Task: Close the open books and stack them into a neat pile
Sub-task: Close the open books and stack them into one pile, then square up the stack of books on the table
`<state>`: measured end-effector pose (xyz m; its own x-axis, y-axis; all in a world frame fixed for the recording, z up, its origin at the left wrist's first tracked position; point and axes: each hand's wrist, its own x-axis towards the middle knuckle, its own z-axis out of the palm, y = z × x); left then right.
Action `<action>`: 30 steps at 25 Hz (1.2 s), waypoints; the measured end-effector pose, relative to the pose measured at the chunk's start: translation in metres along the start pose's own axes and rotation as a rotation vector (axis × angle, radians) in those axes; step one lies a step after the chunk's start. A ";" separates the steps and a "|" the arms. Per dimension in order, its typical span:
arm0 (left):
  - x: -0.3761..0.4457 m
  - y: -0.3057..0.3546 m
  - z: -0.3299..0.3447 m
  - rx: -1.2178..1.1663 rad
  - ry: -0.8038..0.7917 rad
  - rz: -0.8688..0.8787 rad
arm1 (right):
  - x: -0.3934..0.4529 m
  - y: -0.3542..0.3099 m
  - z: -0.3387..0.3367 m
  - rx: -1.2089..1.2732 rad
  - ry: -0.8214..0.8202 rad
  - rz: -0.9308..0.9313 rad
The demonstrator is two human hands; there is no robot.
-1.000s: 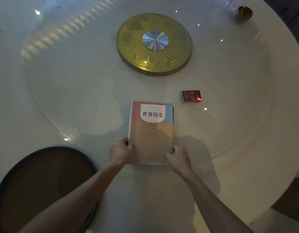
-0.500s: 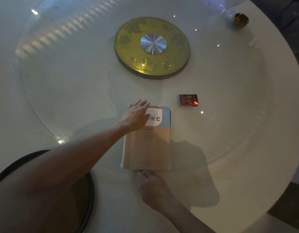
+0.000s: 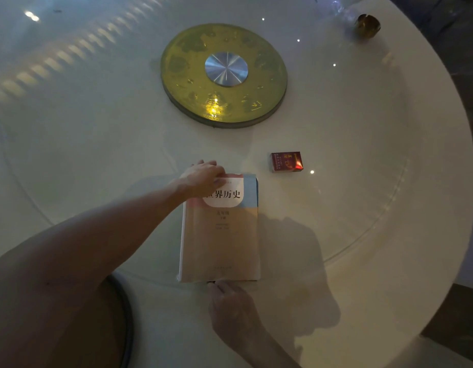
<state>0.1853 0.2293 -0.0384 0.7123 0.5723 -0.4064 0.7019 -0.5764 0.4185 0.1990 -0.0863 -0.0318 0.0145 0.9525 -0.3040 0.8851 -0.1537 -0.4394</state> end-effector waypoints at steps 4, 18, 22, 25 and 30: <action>0.009 0.002 -0.010 -0.040 -0.021 -0.024 | 0.005 0.028 -0.039 0.105 0.181 -0.032; 0.097 0.112 0.000 -0.430 -0.017 -0.162 | 0.187 0.218 -0.174 0.577 0.301 0.749; 0.093 0.120 0.004 -0.633 0.021 -0.207 | 0.189 0.213 -0.178 0.727 0.336 0.687; 0.078 0.120 -0.008 -0.750 0.204 -0.290 | 0.189 0.197 -0.184 0.785 0.418 0.680; 0.018 0.093 -0.038 -0.774 0.402 -0.385 | 0.189 0.137 -0.186 0.803 0.421 0.599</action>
<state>0.2633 0.2079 0.0247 0.2768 0.8832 -0.3787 0.5867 0.1568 0.7945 0.4094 0.1214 0.0074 0.6365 0.6559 -0.4057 0.1208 -0.6044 -0.7875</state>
